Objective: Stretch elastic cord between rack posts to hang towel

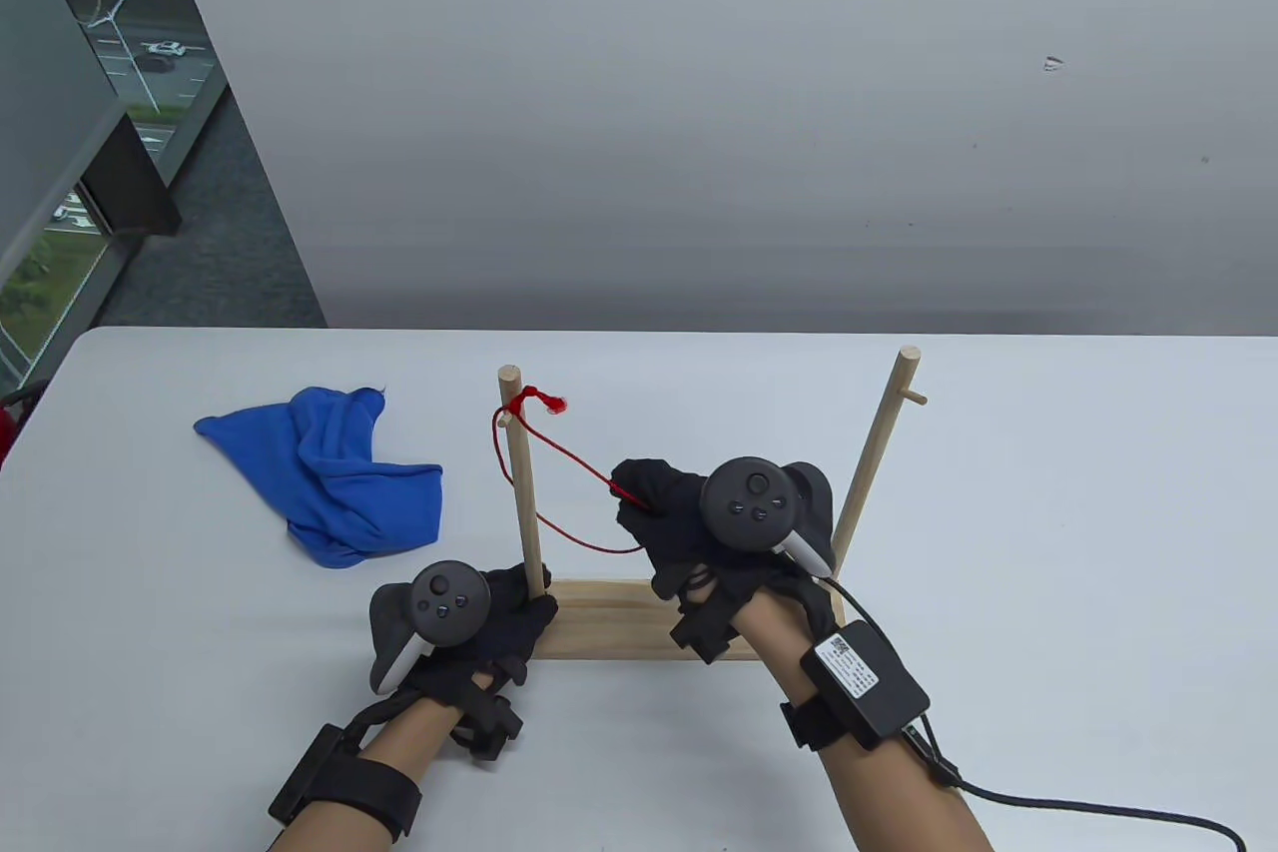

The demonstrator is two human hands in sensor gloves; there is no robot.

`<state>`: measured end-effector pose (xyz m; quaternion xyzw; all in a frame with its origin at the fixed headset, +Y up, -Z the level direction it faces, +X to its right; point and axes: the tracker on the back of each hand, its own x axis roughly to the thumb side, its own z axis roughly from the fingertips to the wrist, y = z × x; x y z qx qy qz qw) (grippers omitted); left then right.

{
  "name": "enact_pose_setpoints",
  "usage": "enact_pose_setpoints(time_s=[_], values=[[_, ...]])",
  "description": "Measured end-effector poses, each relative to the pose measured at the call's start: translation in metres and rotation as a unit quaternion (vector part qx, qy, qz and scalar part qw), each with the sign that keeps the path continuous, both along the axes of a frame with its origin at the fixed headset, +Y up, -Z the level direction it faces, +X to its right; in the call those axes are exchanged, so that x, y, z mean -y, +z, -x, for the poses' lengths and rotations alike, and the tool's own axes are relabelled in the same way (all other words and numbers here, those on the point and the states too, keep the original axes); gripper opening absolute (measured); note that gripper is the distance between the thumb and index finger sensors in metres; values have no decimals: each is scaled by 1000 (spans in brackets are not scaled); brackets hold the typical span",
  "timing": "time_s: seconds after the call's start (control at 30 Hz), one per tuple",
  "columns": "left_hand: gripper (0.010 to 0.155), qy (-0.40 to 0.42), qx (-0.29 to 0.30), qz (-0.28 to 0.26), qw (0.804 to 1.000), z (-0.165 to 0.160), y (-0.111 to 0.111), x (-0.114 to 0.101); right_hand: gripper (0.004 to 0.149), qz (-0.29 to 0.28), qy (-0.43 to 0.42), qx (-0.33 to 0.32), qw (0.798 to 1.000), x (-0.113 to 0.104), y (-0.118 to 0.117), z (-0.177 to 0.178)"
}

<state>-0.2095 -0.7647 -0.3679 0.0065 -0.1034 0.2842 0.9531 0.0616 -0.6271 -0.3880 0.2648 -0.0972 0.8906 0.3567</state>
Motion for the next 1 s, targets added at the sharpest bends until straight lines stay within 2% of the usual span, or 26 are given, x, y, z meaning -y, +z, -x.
enact_pose_setpoints(time_s=[0.13, 0.53, 0.8, 1.0], values=[[51, -1, 0, 0, 1000, 0, 0, 0, 48, -17, 22, 20, 999, -12, 12, -15], [51, -2, 0, 2, 1000, 0, 0, 0, 42, -81, 91, 90, 988, -57, 46, -64], [51, -4, -1, 3, 1000, 0, 0, 0, 42, -156, 153, 144, 965, -91, 65, -85], [51, -5, -2, 3, 1000, 0, 0, 0, 42, -206, 183, 160, 948, -112, 72, -94]])
